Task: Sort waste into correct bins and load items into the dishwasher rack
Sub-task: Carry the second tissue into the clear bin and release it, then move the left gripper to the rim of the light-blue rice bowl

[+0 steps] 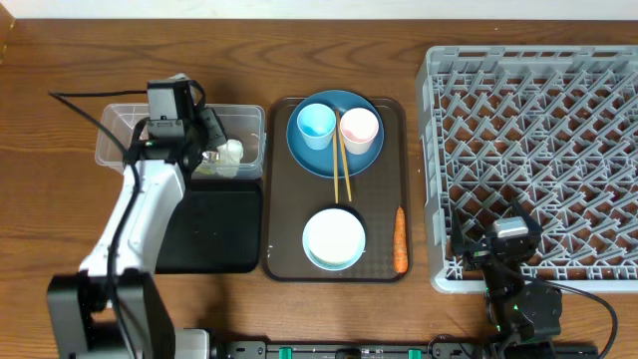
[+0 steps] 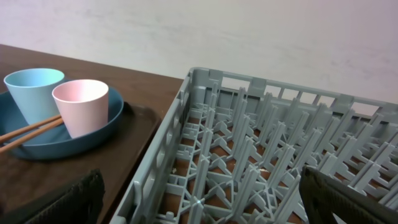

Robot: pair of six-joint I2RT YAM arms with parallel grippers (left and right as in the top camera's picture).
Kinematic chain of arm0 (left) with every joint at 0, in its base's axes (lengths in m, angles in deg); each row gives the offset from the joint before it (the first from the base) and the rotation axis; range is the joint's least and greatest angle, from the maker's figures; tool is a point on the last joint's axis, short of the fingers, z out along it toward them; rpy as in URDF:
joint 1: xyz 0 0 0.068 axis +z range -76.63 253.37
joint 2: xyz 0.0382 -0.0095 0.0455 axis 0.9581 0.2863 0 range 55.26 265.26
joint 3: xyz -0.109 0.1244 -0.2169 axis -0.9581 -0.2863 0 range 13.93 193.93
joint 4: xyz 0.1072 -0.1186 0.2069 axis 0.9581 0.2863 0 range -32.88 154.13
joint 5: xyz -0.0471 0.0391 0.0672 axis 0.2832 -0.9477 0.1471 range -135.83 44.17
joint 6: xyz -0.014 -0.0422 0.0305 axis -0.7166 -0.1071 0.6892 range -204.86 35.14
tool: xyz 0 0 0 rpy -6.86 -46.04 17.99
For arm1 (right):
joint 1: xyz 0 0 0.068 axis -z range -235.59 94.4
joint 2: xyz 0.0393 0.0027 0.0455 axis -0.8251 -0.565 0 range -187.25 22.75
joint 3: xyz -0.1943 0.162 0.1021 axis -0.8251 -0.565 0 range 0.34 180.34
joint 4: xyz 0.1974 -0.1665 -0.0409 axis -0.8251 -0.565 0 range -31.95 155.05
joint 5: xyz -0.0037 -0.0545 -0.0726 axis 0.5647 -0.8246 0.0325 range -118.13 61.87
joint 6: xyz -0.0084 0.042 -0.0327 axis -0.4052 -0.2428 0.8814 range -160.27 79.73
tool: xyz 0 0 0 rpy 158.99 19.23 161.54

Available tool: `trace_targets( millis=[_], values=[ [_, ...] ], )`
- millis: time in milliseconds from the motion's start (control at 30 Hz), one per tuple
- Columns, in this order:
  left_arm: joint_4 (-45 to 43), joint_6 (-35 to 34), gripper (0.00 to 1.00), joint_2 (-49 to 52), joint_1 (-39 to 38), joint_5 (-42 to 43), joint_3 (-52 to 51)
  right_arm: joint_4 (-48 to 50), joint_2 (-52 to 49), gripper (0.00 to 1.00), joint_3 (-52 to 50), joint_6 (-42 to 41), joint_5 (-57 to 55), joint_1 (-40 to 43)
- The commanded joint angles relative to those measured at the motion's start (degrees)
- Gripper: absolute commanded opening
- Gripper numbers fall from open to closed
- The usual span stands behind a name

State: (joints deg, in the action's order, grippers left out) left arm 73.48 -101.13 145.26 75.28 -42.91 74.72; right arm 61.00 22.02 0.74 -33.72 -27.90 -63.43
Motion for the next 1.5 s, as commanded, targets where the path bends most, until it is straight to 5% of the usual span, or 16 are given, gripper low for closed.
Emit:
trace_targets(
  millis=[0,67,133,333,600,867,1167,1467],
  values=[
    [-1.4,0.6,0.24,0.7,0.9,-0.8,1.3,-0.2,-0.2,0.99,-0.1,0.4,0.0,-0.4],
    [-2.1,0.9,0.31,0.2,0.9,-0.8,1.4,-0.2,-0.2,0.99,-0.1,0.4,0.0,-0.4],
    [-2.4,1.1,0.50,-0.8,0.9,-0.8,1.4,-0.2,-0.2,0.99,-0.1,0.4,0.0,-0.4],
    [-0.1,0.3,0.69,-7.4,0.4,1.2,1.4,-0.2,-0.2,0.99,-0.1,0.4,0.0,-0.4],
    [13.4,-9.8,0.72,-21.6,-6.3,11.4,1.4,-0.2,-0.2,0.99,-0.1,0.4,0.0,-0.4],
    [35.0,-12.2,0.77,-27.0,-25.8,13.6,1.3,-0.2,-0.2,0.99,-0.1,0.4,0.0,-0.4],
    [33.8,-16.0,0.77,-21.0,-47.5,4.2,1.3,-0.2,-0.2,0.99,-0.1,0.4,0.0,-0.4],
    [28.5,-18.6,0.76,-10.7,-52.9,3.2,1.3,-0.2,-0.2,0.99,-0.1,0.4,0.0,-0.4]
  ],
)
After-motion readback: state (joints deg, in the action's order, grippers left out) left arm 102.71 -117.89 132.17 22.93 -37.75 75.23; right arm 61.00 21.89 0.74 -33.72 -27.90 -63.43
